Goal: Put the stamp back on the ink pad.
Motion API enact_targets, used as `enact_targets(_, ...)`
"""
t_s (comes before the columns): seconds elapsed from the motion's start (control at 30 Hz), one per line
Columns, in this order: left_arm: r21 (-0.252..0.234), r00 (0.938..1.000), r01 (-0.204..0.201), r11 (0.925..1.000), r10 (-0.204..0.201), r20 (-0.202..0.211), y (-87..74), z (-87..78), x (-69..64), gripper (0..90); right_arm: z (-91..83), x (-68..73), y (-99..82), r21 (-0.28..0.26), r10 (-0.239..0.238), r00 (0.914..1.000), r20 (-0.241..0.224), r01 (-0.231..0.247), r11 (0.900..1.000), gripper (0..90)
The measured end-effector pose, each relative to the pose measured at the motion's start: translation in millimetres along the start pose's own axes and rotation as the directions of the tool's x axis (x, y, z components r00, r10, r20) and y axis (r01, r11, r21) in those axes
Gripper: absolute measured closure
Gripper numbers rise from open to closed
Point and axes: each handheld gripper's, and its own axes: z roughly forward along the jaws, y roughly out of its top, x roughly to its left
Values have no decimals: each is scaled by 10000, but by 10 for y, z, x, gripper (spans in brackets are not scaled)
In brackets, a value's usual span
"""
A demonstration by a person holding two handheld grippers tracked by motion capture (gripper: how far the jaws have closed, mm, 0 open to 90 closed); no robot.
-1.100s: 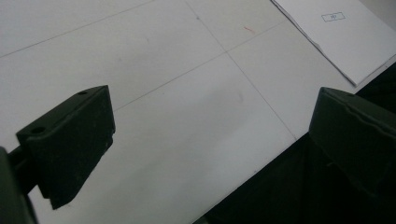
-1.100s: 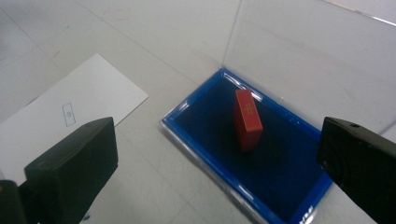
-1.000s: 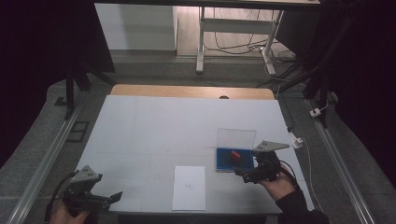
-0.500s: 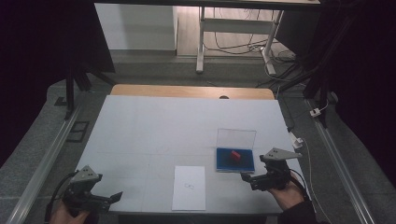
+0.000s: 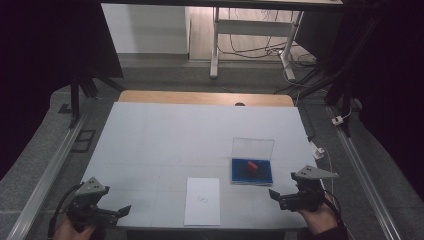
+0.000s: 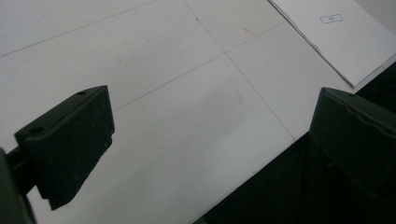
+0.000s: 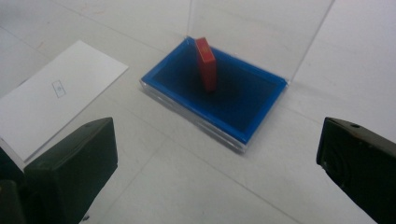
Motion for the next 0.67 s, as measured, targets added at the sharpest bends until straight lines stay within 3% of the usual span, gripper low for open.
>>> enact_targets(0.23, -8, 10000, -24, 10000, 24, -9, -3, -1, 0, 5, -71, -41, -104, 420, 436, 9984, 366, -451, 9981, 0)
enact_targets(0.47, 10, 10000, -12, 10000, 12, -46, -5, 0, -1, 5, -101, -34, -192, 978, 475, 9971, 598, -532, 9938, 0)
enact_targets(0.67, 31, 10000, 16, 10000, -16, -11, 7, 6, 4, 5, -113, -47, -207, 958, 569, 9965, 605, -625, 9934, 0)
